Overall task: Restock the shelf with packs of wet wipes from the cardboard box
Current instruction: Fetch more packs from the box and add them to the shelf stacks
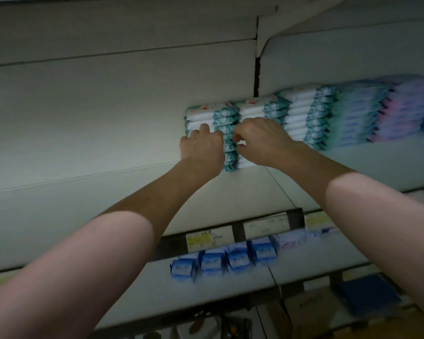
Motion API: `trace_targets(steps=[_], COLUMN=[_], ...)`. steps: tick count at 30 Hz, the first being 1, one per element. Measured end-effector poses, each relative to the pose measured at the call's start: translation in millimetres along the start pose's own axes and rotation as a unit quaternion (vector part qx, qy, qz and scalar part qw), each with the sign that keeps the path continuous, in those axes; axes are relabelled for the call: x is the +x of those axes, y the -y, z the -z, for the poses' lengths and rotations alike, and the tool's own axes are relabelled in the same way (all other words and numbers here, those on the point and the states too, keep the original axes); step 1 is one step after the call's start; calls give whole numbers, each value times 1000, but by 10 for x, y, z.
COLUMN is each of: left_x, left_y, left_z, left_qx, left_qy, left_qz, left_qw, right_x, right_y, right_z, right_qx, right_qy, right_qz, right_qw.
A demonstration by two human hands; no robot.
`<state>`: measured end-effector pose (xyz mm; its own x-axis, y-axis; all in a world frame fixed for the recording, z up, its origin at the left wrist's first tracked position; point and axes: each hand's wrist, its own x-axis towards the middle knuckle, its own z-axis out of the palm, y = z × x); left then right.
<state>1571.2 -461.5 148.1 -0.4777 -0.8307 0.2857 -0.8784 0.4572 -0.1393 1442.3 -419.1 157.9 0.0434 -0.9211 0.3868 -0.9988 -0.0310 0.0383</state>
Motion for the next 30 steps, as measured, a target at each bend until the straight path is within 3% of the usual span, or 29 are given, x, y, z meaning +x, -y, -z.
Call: trace_targets(steps=[6, 10, 15, 23, 30], left_x=[-382, -712, -1284, -2453, -3835], left_y=[-339, -493, -739, -1535, -2364], left_z=[33, -13, -79, -69, -10], left_qx=[-46, -68, -87, -86, -75], left_qy=[56, 81, 123, 118, 130], left_qz=[-109, -209, -299, -455, -606], left_qw=[991, 972, 942, 878, 781], right_x=[-693, -1207, -2071, -3617, -5236], right_y=[-12, 153, 521, 965, 1230], right_z=[123, 104, 47, 328, 530], right_qx=[-19, -22, -39, -12, 18], right_qy=[72, 145, 144, 199, 223], right_qz=[-101, -203, -314, -471, -617], right_qw=[992, 968, 938, 859, 755])
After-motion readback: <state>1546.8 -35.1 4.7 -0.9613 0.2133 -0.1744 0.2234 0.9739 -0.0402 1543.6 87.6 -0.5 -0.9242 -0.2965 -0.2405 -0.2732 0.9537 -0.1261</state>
